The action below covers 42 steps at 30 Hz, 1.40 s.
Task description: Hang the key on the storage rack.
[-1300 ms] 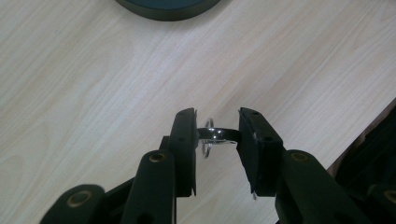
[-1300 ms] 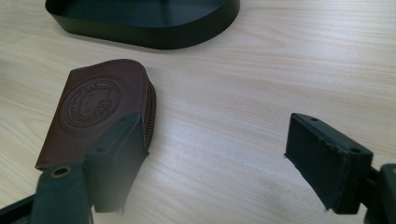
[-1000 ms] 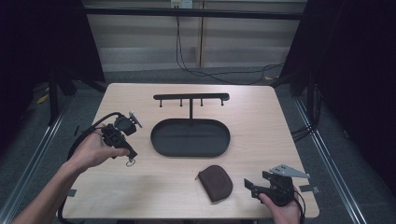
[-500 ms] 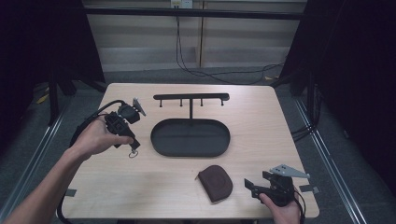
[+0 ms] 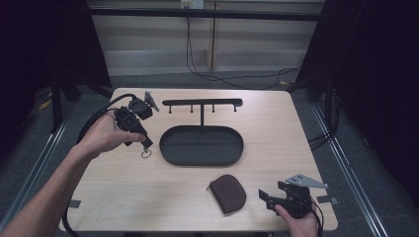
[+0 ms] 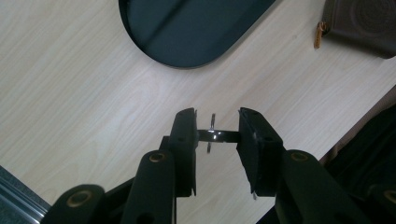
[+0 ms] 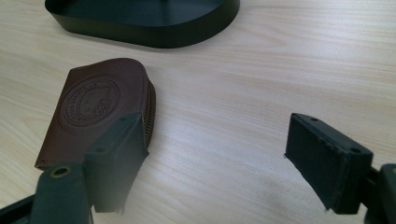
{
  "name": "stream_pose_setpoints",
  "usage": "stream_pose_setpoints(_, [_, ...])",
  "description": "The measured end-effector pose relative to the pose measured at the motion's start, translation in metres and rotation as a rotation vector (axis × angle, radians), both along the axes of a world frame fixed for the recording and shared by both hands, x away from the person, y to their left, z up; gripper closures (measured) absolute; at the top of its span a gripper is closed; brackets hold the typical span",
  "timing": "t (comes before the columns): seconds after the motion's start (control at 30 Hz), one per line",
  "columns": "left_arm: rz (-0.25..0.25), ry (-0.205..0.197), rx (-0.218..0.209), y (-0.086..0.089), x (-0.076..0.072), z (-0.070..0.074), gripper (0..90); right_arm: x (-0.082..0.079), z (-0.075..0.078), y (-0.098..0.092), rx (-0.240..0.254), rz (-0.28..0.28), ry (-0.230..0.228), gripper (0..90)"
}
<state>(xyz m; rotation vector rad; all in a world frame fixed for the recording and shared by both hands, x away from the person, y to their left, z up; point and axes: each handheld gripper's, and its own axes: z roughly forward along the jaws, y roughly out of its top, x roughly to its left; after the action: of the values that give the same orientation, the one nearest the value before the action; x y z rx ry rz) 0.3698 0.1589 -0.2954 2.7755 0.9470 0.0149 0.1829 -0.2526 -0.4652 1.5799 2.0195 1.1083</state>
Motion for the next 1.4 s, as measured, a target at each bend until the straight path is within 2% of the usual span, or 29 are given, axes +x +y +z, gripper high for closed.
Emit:
stream_pose_setpoints(0.33, [0.013,0.0,0.006,-0.013,0.015,0.009,68.1,-0.001,0.0,0.0,0.002,-0.003,-0.002,19.7])
stream_pose_setpoints(0.57, [0.018,-0.012,0.01,-0.031,0.025,0.019,68.1,-0.001,0.0,-0.001,0.006,0.0,-0.001,19.7])
stream_pose_setpoints(0.83, [-0.001,-0.018,0.013,-0.045,0.033,0.027,68.1,-0.001,0.0,-0.001,0.01,-0.001,-0.002,19.7])
stream_pose_setpoints(1.0, [0.023,-0.023,0.004,-0.048,0.04,0.033,68.1,-0.001,0.0,-0.002,0.012,-0.001,-0.001,19.7])
stream_pose_setpoints(1.03, [0.029,-0.011,0.004,-0.049,0.044,0.034,68.1,-0.001,0.0,-0.002,0.014,-0.002,-0.002,19.7])
stream_pose_setpoints(1.07, [0.038,-0.008,0.015,-0.05,0.046,0.032,68.1,-0.001,0.0,-0.002,0.014,-0.002,-0.002,19.7])
stream_pose_setpoints(1.17, [0.05,0.002,0.009,-0.05,0.052,0.03,68.1,-0.001,0.0,-0.002,0.015,-0.001,-0.001,19.7])
stream_pose_setpoints(1.3, [0.073,0.011,0.024,-0.052,0.059,0.024,68.1,-0.001,0.0,-0.002,0.016,-0.002,-0.002,19.7])
stream_pose_setpoints(1.4, [0.067,0.014,0.037,-0.053,0.064,0.022,68.1,-0.001,0.0,-0.002,0.017,-0.003,-0.002,19.7])
